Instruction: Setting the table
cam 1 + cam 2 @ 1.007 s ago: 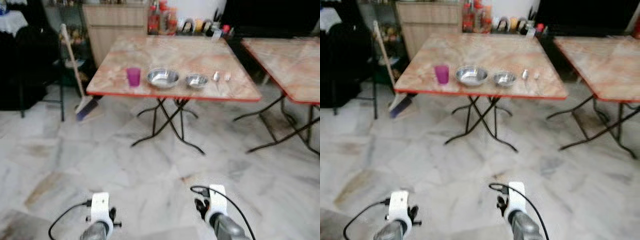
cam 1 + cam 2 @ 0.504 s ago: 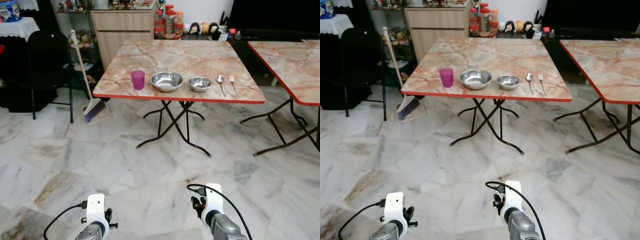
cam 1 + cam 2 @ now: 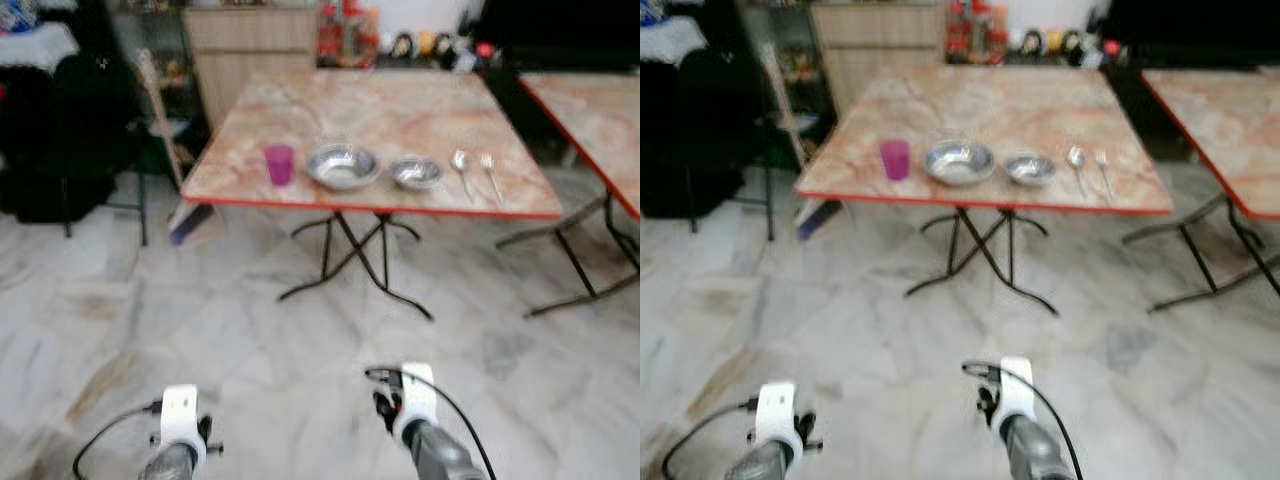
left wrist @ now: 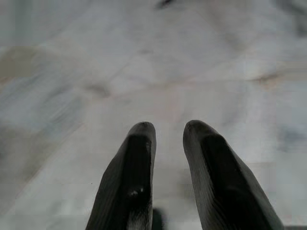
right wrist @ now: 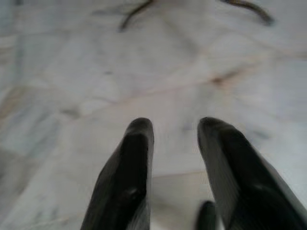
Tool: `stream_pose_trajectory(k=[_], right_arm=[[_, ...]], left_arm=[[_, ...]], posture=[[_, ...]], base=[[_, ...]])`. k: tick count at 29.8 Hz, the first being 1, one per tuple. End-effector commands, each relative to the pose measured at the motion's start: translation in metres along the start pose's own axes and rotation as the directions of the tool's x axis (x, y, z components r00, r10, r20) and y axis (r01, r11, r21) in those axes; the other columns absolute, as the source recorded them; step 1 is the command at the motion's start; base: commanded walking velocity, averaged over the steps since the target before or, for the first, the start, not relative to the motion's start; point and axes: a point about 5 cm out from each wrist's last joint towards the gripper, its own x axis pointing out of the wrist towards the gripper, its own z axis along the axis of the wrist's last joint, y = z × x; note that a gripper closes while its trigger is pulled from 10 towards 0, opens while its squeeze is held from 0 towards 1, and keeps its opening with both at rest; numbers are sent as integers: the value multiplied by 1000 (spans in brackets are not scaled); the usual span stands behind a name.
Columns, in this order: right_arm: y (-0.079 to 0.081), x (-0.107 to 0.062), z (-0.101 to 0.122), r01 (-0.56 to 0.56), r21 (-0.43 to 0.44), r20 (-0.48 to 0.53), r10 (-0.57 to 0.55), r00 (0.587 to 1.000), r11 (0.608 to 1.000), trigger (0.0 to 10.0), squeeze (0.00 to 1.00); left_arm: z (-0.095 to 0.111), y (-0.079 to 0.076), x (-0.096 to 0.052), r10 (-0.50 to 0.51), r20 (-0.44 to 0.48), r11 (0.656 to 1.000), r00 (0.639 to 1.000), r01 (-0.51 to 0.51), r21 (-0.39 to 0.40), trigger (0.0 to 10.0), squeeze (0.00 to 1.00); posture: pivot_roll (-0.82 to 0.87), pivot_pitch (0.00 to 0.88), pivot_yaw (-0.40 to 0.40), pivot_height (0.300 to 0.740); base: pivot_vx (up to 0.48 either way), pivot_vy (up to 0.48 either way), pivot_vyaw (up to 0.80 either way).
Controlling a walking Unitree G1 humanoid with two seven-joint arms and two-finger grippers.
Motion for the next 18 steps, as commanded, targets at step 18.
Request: stream_pose_trajectory(k=[18], right_arm=[[7,3,6,-5,1,15,5,1000,1000,10000,0]], left_arm=[[-2,7,-1,9,-12,1000,1000,-9,9,10000,0]], posture=[[125,0,-4,740]], base=[[334,0,-257]])
